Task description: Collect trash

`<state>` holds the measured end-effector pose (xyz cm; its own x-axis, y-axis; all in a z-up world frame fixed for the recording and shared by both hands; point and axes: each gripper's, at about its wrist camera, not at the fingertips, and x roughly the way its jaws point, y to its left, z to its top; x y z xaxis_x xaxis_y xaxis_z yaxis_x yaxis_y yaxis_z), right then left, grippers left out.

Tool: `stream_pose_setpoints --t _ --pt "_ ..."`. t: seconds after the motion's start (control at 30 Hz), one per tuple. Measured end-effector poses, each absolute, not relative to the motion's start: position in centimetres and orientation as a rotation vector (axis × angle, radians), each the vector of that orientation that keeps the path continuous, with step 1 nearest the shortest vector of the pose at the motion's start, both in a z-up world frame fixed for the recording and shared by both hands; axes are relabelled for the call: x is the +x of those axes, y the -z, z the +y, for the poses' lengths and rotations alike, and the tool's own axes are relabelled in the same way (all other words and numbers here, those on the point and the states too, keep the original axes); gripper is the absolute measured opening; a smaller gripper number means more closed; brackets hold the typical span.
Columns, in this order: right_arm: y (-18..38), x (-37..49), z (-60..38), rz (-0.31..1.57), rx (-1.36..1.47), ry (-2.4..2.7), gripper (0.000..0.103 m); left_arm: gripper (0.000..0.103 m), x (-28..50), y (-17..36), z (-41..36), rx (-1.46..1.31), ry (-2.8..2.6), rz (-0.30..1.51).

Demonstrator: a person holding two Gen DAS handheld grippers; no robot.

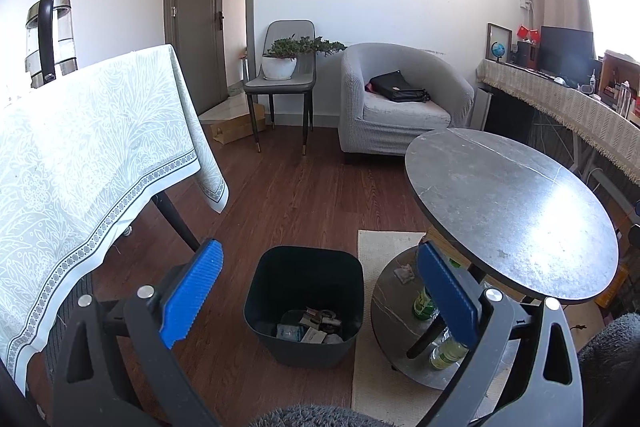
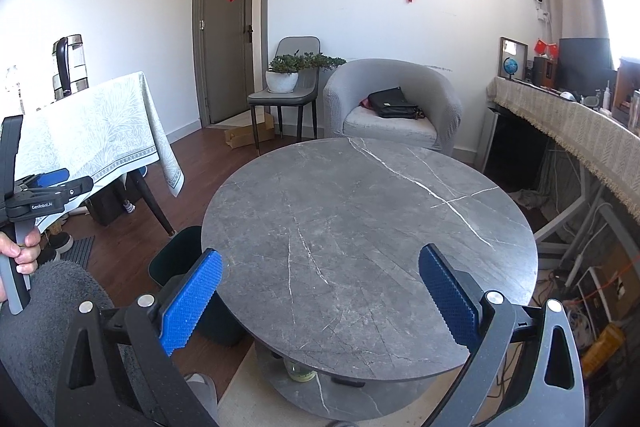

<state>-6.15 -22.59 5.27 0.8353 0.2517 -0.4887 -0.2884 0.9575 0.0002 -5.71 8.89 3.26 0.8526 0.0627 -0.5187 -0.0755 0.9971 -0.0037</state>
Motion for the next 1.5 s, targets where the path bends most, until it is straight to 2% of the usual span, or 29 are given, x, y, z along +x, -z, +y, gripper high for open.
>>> stream_pose_setpoints --t 1.5 --pt "-5.18 -6.27 -22.26 0.508 -0.085 -0.283 0.099 0.100 -5.49 -3.21 8.89 -0.025 -0.077 0.555"
